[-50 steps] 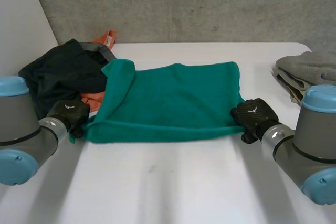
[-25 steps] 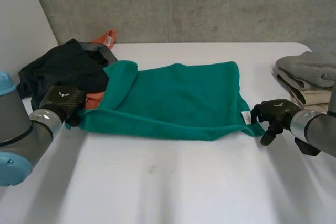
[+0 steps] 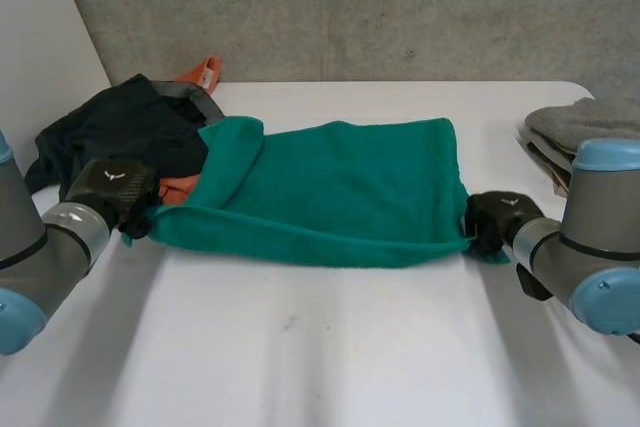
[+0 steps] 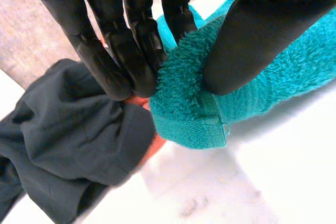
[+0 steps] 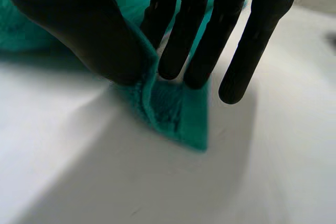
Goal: Fold the laundry.
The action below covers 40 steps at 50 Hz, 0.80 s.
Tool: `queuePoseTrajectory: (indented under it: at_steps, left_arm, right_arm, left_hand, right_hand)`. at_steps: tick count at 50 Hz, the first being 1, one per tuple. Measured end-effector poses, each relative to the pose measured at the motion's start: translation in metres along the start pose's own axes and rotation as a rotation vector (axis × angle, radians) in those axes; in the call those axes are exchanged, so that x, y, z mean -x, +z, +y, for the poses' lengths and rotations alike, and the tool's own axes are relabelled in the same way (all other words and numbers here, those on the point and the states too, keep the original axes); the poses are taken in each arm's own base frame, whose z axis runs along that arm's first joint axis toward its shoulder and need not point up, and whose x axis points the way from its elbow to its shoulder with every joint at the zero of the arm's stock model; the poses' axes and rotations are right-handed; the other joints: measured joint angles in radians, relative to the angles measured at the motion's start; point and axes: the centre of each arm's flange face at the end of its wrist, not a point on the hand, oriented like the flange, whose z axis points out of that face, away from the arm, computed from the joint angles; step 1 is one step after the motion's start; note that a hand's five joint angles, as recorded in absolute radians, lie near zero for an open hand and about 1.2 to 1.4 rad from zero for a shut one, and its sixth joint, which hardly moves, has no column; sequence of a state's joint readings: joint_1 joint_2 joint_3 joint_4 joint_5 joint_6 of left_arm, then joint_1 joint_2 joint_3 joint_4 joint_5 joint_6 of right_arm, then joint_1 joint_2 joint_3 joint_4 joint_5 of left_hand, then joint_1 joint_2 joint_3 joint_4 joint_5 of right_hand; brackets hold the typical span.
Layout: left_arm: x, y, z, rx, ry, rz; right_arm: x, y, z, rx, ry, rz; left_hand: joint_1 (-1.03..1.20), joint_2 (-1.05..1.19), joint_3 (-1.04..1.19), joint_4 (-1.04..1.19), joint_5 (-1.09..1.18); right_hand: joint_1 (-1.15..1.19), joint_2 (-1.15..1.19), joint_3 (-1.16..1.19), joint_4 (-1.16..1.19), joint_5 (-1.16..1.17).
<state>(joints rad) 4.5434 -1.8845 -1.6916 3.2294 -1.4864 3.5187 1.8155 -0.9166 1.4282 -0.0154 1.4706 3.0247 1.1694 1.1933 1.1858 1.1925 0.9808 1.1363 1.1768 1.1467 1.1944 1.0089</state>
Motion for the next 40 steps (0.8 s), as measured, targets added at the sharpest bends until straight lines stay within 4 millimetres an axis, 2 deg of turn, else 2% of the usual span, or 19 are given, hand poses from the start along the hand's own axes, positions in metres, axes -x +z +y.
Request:
queuePoseTrajectory:
  at_steps: [3,7,10,15,20,24,29,31,34,36,37,38,39,40]
  left_arm:
    - [-0.001,-0.01,0.0,0.041,-0.012,0.017]
    - [-0.002,-0.031,-0.001,0.102,-0.012,0.055]
    - [-0.002,-0.054,-0.002,0.157,0.007,0.108]
    - [-0.005,-0.083,-0.003,0.212,0.068,0.198]
    - [-0.011,-0.1,0.001,0.274,0.158,0.3]
    - [-0.014,-0.095,0.008,0.321,0.243,0.344]
    - [-0.011,-0.061,0.0,0.277,0.345,0.274]
    - [-0.008,-0.043,-0.012,0.213,0.371,0.215]
    - [0.0,-0.007,-0.054,0.007,0.381,0.071]
    - [0.008,0.009,-0.085,-0.141,0.365,-0.015]
    - [0.012,0.014,-0.099,-0.207,0.356,-0.051]
    - [0.012,0.014,-0.099,-0.207,0.356,-0.051]
    - [0.028,0.024,-0.151,-0.458,0.31,-0.174]
    - [0.033,0.025,-0.165,-0.528,0.294,-0.205]
  right_arm:
    - [-0.005,-0.011,-0.016,-0.061,-0.026,0.021]
    - [-0.018,-0.037,-0.043,-0.121,-0.107,0.026]
    - [-0.029,-0.069,-0.059,-0.1,-0.255,-0.009]
    - [-0.034,-0.113,-0.055,0.095,-0.518,-0.111]
    - [-0.035,-0.145,-0.043,0.332,-0.747,-0.245]
    - [-0.036,-0.147,-0.038,0.435,-0.863,-0.288]
    - [-0.034,-0.12,-0.048,0.386,-0.899,-0.204]
    - [-0.032,-0.106,-0.061,0.316,-0.89,-0.146]
    - [-0.028,-0.082,-0.1,0.114,-0.839,-0.009]
    - [-0.027,-0.076,-0.117,0.03,-0.812,0.042]
    - [-0.027,-0.071,-0.139,-0.077,-0.774,0.104]
    - [-0.027,-0.071,-0.139,-0.077,-0.774,0.104]
    - [-0.03,-0.068,-0.186,-0.318,-0.678,0.225]
    - [-0.031,-0.069,-0.199,-0.384,-0.651,0.253]
  left_hand:
    - [0.0,0.0,0.0,0.0,0.0]
    - [0.0,0.0,0.0,0.0,0.0]
    - [0.0,0.0,0.002,0.0,0.0]
    - [0.0,0.0,0.003,0.0,0.0]
    - [0.0,0.002,0.003,0.0,0.0]
    - [0.0,0.002,0.003,0.002,0.0]
    - [0.0,0.002,0.004,0.004,0.0]
    - [0.0,0.003,0.004,0.004,0.0]
    - [0.0,0.003,0.004,0.004,0.0]
    - [0.0,0.004,0.004,0.004,0.0]
    - [0.0,0.004,0.004,0.004,0.0]
    - [0.0,0.004,0.004,0.004,0.0]
    - [0.0,0.004,0.004,0.004,0.0]
    - [0.0,0.004,0.004,0.004,0.0]
  right_hand:
    - [0.0,0.0,0.042,0.001,0.0]
    - [0.0,0.0,0.042,0.001,0.0]
    - [0.0,0.0,0.042,0.001,0.001]
    - [0.0,0.0,0.043,0.002,0.003]
    - [0.0,0.0,0.043,0.002,0.003]
    - [0.0,0.0,0.043,0.002,0.003]
    - [0.0,0.0,0.043,0.002,0.003]
    - [0.0,0.0,0.043,0.002,0.004]
    - [0.0,0.0,0.043,0.002,0.004]
    - [0.0,0.0,0.043,0.002,0.004]
    - [0.0,0.0,0.043,0.002,0.004]
    - [0.0,0.0,0.043,0.002,0.004]
    - [0.0,0.0,0.044,0.002,0.004]
    - [0.0,0.0,0.043,0.002,0.003]
